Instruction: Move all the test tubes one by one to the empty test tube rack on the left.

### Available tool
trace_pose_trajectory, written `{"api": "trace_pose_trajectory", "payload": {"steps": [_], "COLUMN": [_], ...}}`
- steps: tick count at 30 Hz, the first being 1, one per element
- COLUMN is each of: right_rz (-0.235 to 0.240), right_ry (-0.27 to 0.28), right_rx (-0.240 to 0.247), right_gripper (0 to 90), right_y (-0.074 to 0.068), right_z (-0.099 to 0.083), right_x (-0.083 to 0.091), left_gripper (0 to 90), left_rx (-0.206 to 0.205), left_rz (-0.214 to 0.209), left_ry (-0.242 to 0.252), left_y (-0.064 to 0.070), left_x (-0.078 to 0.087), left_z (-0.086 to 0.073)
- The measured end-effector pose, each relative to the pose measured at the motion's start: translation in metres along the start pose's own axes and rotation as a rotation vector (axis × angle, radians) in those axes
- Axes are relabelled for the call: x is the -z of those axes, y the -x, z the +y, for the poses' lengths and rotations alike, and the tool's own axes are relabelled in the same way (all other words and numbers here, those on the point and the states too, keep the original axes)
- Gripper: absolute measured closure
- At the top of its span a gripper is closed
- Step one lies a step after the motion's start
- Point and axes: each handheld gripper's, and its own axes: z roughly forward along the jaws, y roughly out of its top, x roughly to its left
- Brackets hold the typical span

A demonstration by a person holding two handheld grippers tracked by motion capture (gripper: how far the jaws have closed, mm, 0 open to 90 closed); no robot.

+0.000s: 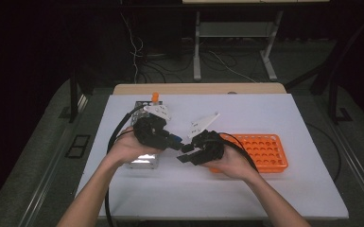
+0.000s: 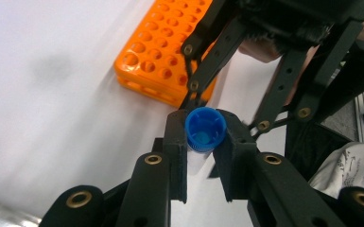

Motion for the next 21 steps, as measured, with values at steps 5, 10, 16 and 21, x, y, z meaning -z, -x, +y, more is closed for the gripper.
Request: {"api": "trace_pose_trajectory", "payload": {"steps": [5,10,16,21], "right_rz": [-0.012,-0.027,-0.057,-0.078], "right_ry": [0.031,0.082,0.107,0.145], "right_rx": [-0.034,-0.089,-0.147,-0.188], "right_gripper": [43.7,18.2,0.3,0.1], "right_y": [0.002,0.002,0.002,0.002], "right_z": [-0.006,-0.015,-0.028,-0.042], "right_x": [0.011,0.024,0.042,0.060], "left_gripper": [74.7,74.6,74.6,74.7], "left_rx": [-0.001,0.006,0.012,0.021], "left_rz": [0.028,0.067,0.117,0.155], "left_ry": [-0.001,0.000,-0.001,0.004], "left_y": [-0.004,-0.010,-0.020,-0.028], "left_x": [0.012,0.026,0.040,0.051], "left_z": [0.002,0.005,0.006,0.006]}}
